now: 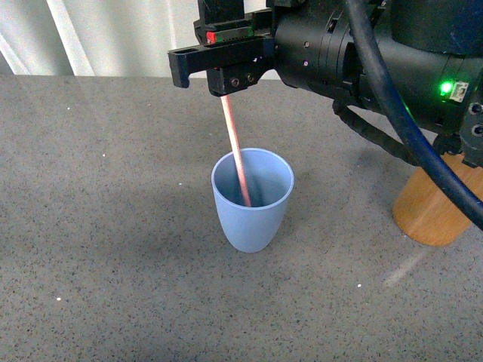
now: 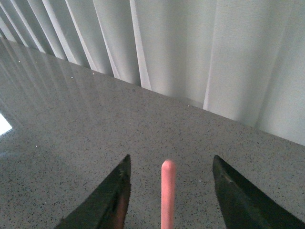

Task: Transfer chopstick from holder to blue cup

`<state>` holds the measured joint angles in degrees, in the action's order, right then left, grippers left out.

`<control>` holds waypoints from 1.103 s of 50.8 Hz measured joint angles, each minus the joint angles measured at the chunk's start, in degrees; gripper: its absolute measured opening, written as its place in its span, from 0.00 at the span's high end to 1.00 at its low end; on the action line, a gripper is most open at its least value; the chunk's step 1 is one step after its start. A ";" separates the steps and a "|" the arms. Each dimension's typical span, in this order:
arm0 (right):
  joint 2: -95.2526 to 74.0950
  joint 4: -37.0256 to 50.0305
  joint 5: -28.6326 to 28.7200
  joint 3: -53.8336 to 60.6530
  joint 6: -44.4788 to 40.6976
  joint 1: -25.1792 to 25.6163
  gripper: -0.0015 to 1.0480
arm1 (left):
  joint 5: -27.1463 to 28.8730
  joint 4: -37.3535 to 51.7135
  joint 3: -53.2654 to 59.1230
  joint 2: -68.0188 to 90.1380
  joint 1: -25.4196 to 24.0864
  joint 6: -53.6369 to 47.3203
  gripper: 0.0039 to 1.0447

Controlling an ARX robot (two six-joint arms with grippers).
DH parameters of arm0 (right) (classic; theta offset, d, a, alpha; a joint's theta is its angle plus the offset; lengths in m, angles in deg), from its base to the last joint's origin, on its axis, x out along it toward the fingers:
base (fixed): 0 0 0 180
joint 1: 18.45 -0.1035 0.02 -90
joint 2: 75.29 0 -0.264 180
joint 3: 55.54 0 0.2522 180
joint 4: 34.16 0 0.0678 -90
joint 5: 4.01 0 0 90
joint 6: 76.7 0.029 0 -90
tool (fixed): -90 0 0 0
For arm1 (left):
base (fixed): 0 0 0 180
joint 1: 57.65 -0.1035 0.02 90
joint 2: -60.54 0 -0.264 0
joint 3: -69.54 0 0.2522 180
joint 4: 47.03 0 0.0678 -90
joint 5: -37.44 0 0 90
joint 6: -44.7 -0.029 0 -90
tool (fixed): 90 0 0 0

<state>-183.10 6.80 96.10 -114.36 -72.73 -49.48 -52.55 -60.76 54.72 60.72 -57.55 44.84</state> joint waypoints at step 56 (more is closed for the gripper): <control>53.75 -13.42 -10.12 32.76 -3.74 30.62 0.55 | 0.13 0.00 0.00 -0.07 0.00 0.00 0.06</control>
<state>-129.36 -6.62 85.98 -81.60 -76.47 -18.85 -52.42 -60.76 54.72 60.66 -57.55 44.84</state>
